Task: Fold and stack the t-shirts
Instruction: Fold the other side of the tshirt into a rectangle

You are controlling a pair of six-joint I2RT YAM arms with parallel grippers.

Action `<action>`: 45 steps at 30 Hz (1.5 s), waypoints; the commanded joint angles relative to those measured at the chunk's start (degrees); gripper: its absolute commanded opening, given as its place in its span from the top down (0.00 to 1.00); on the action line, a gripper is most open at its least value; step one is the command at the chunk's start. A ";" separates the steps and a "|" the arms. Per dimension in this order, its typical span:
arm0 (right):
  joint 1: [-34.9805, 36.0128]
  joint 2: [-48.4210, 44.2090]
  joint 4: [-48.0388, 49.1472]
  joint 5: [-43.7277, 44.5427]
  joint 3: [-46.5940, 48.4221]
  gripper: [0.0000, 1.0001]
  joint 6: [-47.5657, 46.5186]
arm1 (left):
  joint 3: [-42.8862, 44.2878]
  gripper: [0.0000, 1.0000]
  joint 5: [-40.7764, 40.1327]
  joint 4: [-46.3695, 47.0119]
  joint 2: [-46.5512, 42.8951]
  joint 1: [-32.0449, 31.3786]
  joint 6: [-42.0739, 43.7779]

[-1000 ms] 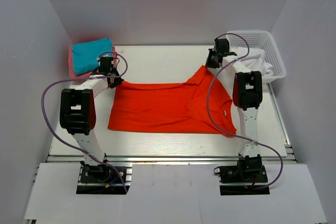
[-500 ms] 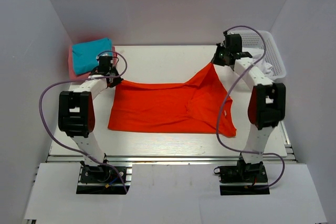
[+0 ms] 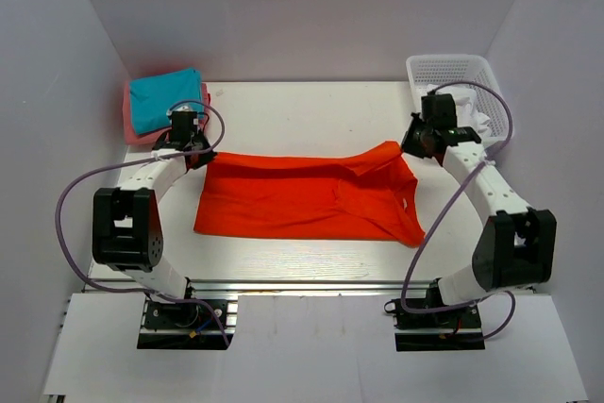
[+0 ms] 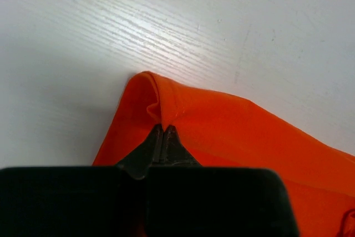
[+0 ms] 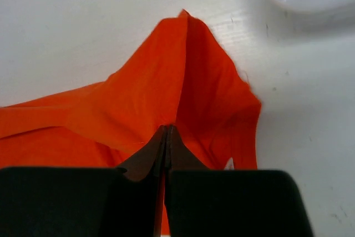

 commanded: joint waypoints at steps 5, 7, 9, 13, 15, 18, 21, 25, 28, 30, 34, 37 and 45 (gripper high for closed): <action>-0.27 -11.06 -7.92 0.33 -5.77 1.00 3.61 | -3.57 1.00 -1.31 -3.20 -6.64 -0.20 -0.68; -0.36 -12.21 -9.07 0.59 -6.91 1.00 4.05 | -4.10 1.00 -1.92 -3.99 -7.25 -0.20 -0.69; -0.09 -13.00 -11.08 0.77 -6.92 1.00 4.58 | -4.63 1.00 -1.92 -6.01 -7.96 0.41 -1.21; -0.27 -14.41 -12.59 0.15 -9.10 1.00 5.46 | -6.03 1.00 -3.59 -8.73 -9.71 0.41 -1.74; -0.44 -15.11 -12.32 -0.89 -11.13 1.00 5.98 | -7.79 1.00 -2.98 -8.74 -10.42 0.41 -1.74; -0.36 -15.81 -11.97 -1.78 -14.64 1.00 6.86 | -9.47 1.00 -2.98 -9.35 -10.95 0.41 -2.27; -0.36 -16.43 -10.57 -1.61 -18.95 1.00 8.71 | -11.83 1.00 -3.59 -9.96 -10.95 0.41 -2.88; -0.36 -16.44 -9.16 0.66 -24.22 1.00 11.43 | -14.91 1.00 -1.76 -7.96 -10.95 0.41 -3.59; -0.44 -15.56 -7.41 1.82 -27.83 1.00 13.44 | -14.92 1.00 -2.53 -8.47 -8.67 0.41 -3.59; -0.44 -14.68 -6.17 2.78 -29.85 0.99 13.89 | -14.39 1.00 -3.68 -9.36 -7.78 0.41 -4.20; -0.53 -12.13 -4.85 4.20 -29.69 0.57 13.55 | -14.39 0.82 -4.38 -10.41 -7.25 0.41 -4.72; -0.36 -10.90 -5.73 4.37 -26.45 0.43 11.18 | -12.38 0.37 -6.40 -13.56 -7.25 0.41 -5.43; -0.09 -15.63 -0.92 0.61 -16.50 0.10 2.30 | -6.31 0.00 -9.06 -16.84 -13.93 -0.20 -9.22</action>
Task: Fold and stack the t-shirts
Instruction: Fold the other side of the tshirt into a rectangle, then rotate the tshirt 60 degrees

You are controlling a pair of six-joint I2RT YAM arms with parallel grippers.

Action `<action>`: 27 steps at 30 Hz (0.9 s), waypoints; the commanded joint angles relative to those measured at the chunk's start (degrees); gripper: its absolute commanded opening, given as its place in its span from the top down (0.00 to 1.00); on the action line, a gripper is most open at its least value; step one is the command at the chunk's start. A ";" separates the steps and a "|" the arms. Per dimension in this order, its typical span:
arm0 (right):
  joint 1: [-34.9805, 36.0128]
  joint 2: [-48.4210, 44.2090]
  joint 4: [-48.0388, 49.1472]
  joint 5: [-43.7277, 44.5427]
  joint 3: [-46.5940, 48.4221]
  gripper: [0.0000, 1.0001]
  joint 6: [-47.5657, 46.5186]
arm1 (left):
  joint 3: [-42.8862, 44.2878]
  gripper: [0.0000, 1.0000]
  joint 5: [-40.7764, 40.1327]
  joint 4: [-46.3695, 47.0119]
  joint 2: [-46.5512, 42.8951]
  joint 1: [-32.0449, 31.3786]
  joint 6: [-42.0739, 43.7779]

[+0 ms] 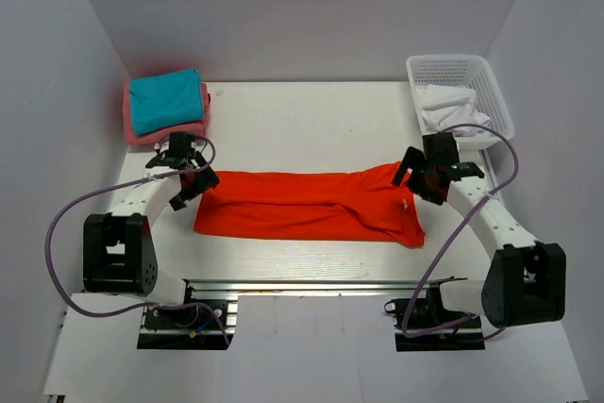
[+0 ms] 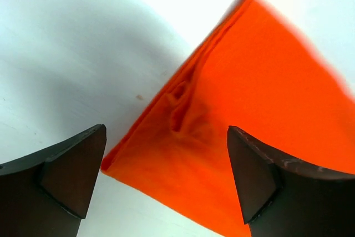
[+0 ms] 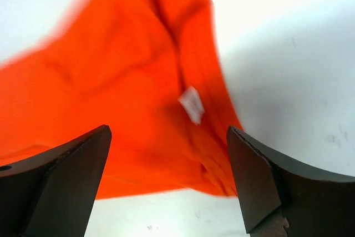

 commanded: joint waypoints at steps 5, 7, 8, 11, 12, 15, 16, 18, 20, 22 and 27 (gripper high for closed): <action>0.32 -3.30 17.25 -11.77 0.68 0.10 -3.46 | 5.51 0.00 10.73 9.71 -3.00 -0.36 3.17; 0.24 -0.58 25.12 -16.60 -0.30 0.10 -1.70 | 4.98 0.00 15.24 16.04 -1.07 -0.88 4.06; 0.15 1.70 26.39 -19.58 -0.47 0.10 -0.56 | 4.46 0.00 18.74 17.80 1.29 -0.88 4.67; 0.41 8.55 30.18 -24.79 1.63 0.10 0.06 | 4.46 0.00 25.16 23.69 5.52 -0.88 5.20; 0.15 9.79 30.53 -25.40 1.90 0.10 0.06 | 3.76 0.00 27.54 25.45 8.75 -0.88 6.16; -0.38 15.60 30.98 -26.46 2.43 0.10 1.12 | 4.46 0.00 32.92 27.14 13.86 -0.88 6.17; -0.38 17.69 31.15 -25.25 2.25 0.10 1.12 | 4.98 0.00 32.93 26.00 16.05 -0.88 6.17; -0.47 18.77 31.15 -21.83 1.29 0.10 0.95 | 4.46 0.00 30.65 25.46 16.69 -0.36 6.17; -1.08 21.31 31.07 -17.69 0.85 0.10 1.29 | 2.53 0.00 29.24 24.94 16.69 0.17 5.56; -1.69 24.81 30.98 -15.66 0.41 0.10 2.00 | 1.30 0.00 25.22 23.36 16.08 0.69 5.03; -3.98 27.82 29.57 -12.58 0.93 0.10 4.02 | -1.51 0.00 13.79 13.79 14.06 0.70 3.63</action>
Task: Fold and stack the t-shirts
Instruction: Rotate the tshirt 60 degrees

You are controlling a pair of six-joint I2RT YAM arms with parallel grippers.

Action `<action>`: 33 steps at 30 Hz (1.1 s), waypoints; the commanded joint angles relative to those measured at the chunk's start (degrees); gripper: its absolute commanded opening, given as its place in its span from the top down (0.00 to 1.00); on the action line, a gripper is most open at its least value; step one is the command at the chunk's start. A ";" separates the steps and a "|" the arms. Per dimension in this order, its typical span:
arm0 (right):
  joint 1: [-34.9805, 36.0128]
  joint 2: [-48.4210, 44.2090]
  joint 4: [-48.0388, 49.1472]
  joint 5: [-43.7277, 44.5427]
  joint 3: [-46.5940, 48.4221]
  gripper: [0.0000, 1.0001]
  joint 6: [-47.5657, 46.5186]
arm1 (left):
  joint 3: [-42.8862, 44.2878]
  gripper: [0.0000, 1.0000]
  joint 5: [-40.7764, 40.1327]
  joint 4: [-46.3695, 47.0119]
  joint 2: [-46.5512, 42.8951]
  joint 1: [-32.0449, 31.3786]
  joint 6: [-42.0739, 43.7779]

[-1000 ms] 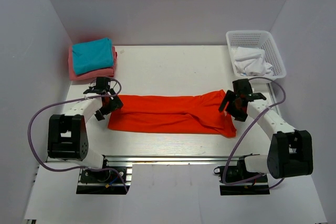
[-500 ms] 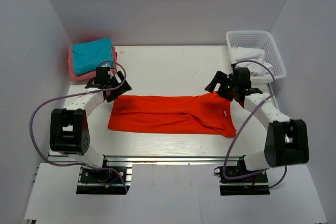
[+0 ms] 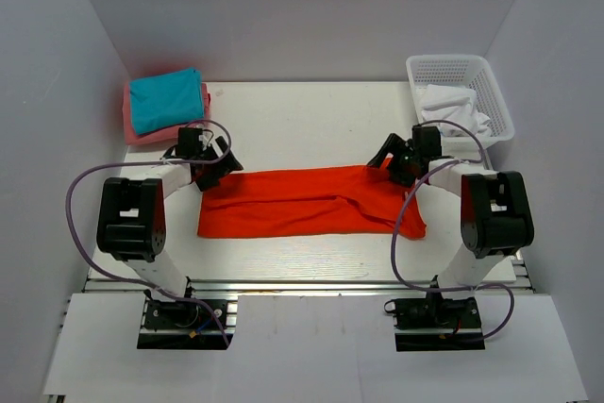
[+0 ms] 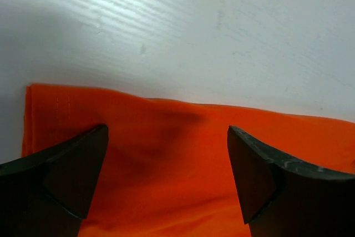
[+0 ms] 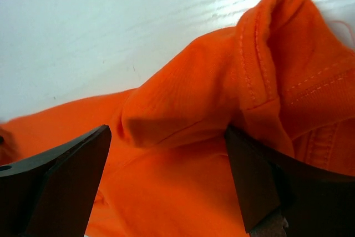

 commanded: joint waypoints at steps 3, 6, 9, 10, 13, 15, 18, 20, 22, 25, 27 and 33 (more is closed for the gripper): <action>-2.68 6.72 -4.13 4.95 3.20 0.10 -1.42 | -6.11 0.00 -12.10 -14.22 -2.39 0.55 -1.26; -2.24 11.73 -8.34 3.18 9.08 0.10 -4.84 | -7.96 0.00 -9.48 -14.92 -5.37 0.55 -1.78; -1.62 15.60 -10.55 1.52 16.46 0.10 -7.40 | -8.49 0.00 -8.24 -18.60 -8.71 -0.85 -0.55; -1.45 16.49 -10.90 0.90 19.28 0.10 -7.76 | -9.28 0.00 -8.23 -19.92 -9.76 -0.86 -0.55; -0.83 21.14 -11.52 1.68 27.79 0.10 -8.81 | -12.09 0.00 -5.87 -23.09 -15.03 -0.86 -1.25; -0.31 25.61 -12.31 1.51 32.12 0.10 -10.57 | -14.71 0.00 -0.17 -23.71 -19.15 -0.86 -1.26; 1.36 35.64 -19.59 -1.21 48.02 0.10 -13.56 | -18.59 0.00 5.56 -28.77 -20.49 -0.86 -0.55; 2.77 43.25 -22.94 -2.35 60.06 0.10 -13.82 | -22.27 0.00 6.88 -31.69 -21.11 -0.86 -0.55; 4.88 46.72 -23.39 -5.77 67.80 0.10 -13.30 | -25.27 0.00 8.29 -32.23 -22.95 -1.39 -1.08; 7.68 51.56 -21.46 -8.32 74.50 0.10 -12.86 | -29.49 0.00 13.99 -29.33 -27.96 -1.91 -2.66; 9.44 51.92 -16.98 -9.20 73.98 0.10 -12.42 | -28.80 0.00 15.67 -31.77 -30.59 -2.61 -2.66; 11.21 49.38 -11.52 -7.74 76.08 0.10 -15.22 | -18.80 0.00 21.48 -38.99 -37.10 -4.37 7.23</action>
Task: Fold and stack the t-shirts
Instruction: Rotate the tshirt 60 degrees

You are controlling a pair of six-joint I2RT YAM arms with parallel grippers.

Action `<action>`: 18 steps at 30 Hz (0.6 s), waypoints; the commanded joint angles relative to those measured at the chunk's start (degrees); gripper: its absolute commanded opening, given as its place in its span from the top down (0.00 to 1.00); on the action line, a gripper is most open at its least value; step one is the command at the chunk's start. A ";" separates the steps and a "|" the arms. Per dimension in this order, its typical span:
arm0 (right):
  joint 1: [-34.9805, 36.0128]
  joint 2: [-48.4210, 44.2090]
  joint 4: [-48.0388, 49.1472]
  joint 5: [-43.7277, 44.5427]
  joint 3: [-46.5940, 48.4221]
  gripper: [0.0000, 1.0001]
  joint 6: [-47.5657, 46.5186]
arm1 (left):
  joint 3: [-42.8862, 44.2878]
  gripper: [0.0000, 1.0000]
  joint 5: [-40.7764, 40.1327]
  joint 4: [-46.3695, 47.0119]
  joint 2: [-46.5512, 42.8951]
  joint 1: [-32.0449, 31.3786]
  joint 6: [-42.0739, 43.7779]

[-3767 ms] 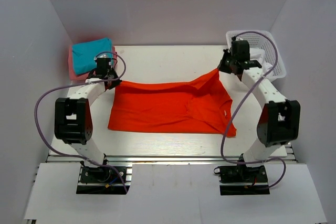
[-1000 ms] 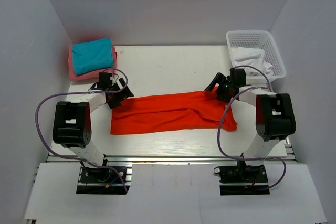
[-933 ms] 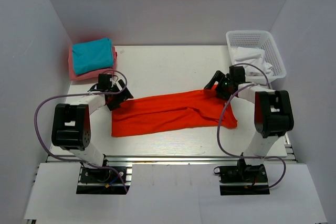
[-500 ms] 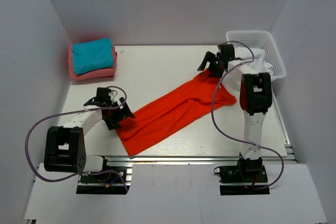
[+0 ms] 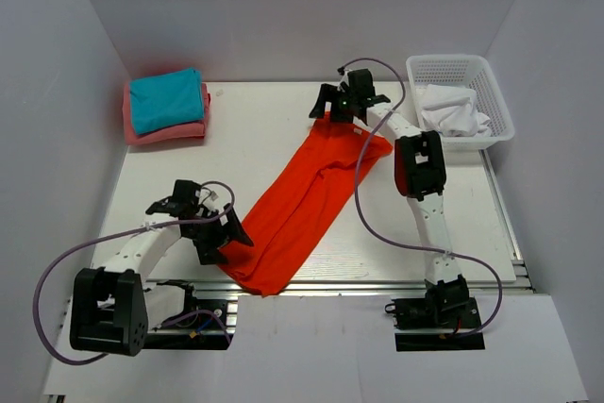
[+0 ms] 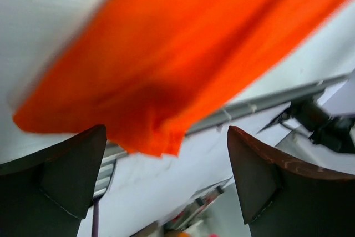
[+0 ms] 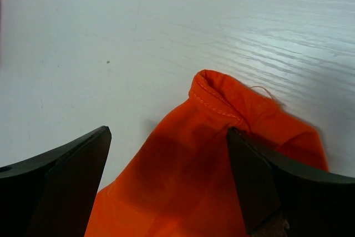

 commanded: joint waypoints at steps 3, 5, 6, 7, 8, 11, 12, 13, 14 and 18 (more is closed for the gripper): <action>-0.16 -5.25 2.07 4.57 2.58 0.10 -5.79 | 18.12 0.00 -5.59 -9.82 -7.63 -0.94 10.77; 0.28 -8.58 0.68 7.29 2.41 0.10 -7.03 | 20.79 0.00 -9.66 -8.51 -10.18 -0.94 10.79; 0.37 -11.73 0.15 8.53 1.71 0.10 -7.90 | 21.32 0.00 -12.55 -6.93 -13.06 -0.94 11.31; 0.98 -12.89 -0.21 9.24 1.35 0.10 -8.61 | 21.33 0.00 -13.97 -2.74 -14.57 -0.94 11.31; 1.60 -14.03 -1.95 11.07 0.66 0.10 -8.61 | 21.33 0.00 -15.37 -0.44 -15.89 -0.94 10.53; 3.79 -19.13 -8.10 16.60 -2.60 0.10 -8.36 | 17.04 0.00 -18.20 9.14 -20.47 -0.94 9.21; 4.23 -20.71 -9.25 19.15 -4.78 0.10 -6.96 | 16.15 0.00 -17.59 11.34 -21.08 -0.94 8.68; 4.59 -21.77 -12.40 19.52 -5.24 0.10 -6.16 | 15.36 0.00 -17.06 13.10 -21.61 -0.16 7.98; 4.85 -22.13 -14.43 22.23 -5.59 0.10 -5.46 | 15.35 0.00 -16.27 14.25 -21.62 0.37 7.02; 9.76 -25.64 -21.83 27.68 -10.94 0.10 -3.43 | 13.08 0.00 -15.32 16.80 -17.85 -0.42 2.53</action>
